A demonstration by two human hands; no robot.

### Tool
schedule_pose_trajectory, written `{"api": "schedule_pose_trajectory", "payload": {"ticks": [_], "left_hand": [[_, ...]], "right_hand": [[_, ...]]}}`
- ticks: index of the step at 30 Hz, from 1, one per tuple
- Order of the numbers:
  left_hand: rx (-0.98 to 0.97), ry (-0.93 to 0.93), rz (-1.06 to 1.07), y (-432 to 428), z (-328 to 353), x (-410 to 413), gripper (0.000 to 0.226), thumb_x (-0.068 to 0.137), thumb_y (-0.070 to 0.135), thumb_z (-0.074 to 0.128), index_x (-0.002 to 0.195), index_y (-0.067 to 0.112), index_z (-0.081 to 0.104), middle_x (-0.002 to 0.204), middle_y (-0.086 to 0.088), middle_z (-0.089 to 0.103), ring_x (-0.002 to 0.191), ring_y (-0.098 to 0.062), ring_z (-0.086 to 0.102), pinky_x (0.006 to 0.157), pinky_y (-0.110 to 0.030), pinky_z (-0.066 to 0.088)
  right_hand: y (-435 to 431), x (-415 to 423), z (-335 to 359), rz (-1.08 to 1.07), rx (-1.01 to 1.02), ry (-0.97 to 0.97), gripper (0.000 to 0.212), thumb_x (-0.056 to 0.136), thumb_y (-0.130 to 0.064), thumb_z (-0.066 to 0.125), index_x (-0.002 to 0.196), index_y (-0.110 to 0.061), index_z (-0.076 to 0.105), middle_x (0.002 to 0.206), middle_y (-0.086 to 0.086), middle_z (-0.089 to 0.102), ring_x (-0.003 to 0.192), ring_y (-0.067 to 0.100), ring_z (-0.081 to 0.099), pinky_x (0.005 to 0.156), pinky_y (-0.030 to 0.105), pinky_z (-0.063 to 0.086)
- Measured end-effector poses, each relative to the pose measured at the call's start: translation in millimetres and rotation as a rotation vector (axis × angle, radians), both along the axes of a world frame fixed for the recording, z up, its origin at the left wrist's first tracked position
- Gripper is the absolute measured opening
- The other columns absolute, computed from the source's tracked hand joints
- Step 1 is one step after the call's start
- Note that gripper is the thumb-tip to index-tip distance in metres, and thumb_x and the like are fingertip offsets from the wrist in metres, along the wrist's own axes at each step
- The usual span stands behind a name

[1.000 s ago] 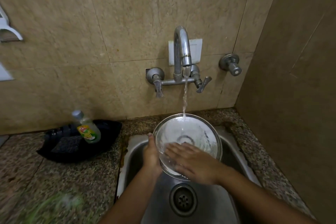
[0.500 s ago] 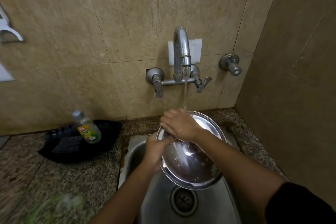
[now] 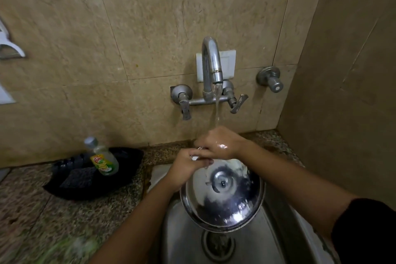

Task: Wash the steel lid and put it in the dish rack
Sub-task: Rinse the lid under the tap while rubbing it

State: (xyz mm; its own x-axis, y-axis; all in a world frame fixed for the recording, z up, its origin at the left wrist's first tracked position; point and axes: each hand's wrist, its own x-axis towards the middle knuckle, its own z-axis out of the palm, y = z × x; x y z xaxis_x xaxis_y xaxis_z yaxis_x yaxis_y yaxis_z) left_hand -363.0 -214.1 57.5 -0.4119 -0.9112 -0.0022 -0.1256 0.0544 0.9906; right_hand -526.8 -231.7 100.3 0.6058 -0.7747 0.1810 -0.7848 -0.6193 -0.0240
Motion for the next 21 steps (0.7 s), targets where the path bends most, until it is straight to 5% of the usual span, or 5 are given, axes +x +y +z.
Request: {"api": "schedule_pose_trajectory", "payload": {"ticks": [3,8,15,21], "left_hand": [[0.015,0.028,-0.01,0.6,-0.2,3.7,0.022,0.076,0.0,0.074,0.097,0.006,0.076,0.09,-0.004,0.077,0.082,-0.011,0.071,0.074,-0.021,0.053],[0.087,0.102,0.135,-3.8,-3.3,23.3,0.018,0.077,0.004,0.074,0.094,0.011,0.075,0.08,0.0,0.078,0.076,-0.015,0.072,0.066,-0.022,0.055],[-0.077,-0.046,-0.055,-4.2,8.2,8.8,0.026,0.077,0.004,0.074,0.103,0.002,0.074,0.101,-0.013,0.076,0.091,-0.015,0.07,0.084,-0.025,0.054],[0.095,0.187,0.231,2.3,-0.2,22.5,0.016,0.078,0.003,0.072,0.091,0.011,0.075,0.084,-0.004,0.078,0.079,-0.019,0.072,0.072,-0.03,0.058]], "right_hand": [[0.0,-4.0,5.0,0.007,0.087,-0.035,0.04,0.095,-0.049,0.043,0.076,-0.018,0.059,0.07,0.0,0.063,0.061,0.014,0.054,0.058,0.027,0.034],[5.1,-51.4,-10.5,-0.256,0.339,-0.525,0.044,0.094,-0.05,0.043,0.068,-0.019,0.06,0.062,-0.005,0.056,0.058,0.011,0.054,0.064,0.028,0.042],[1.5,5.7,18.3,0.011,0.147,-0.007,0.04,0.094,-0.053,0.042,0.074,-0.021,0.057,0.063,-0.008,0.052,0.058,0.011,0.049,0.056,0.028,0.033],[4.4,-44.8,-2.6,-0.314,0.504,-0.755,0.038,0.094,-0.045,0.048,0.066,-0.02,0.056,0.062,-0.006,0.054,0.052,0.003,0.05,0.06,0.026,0.04]]}}
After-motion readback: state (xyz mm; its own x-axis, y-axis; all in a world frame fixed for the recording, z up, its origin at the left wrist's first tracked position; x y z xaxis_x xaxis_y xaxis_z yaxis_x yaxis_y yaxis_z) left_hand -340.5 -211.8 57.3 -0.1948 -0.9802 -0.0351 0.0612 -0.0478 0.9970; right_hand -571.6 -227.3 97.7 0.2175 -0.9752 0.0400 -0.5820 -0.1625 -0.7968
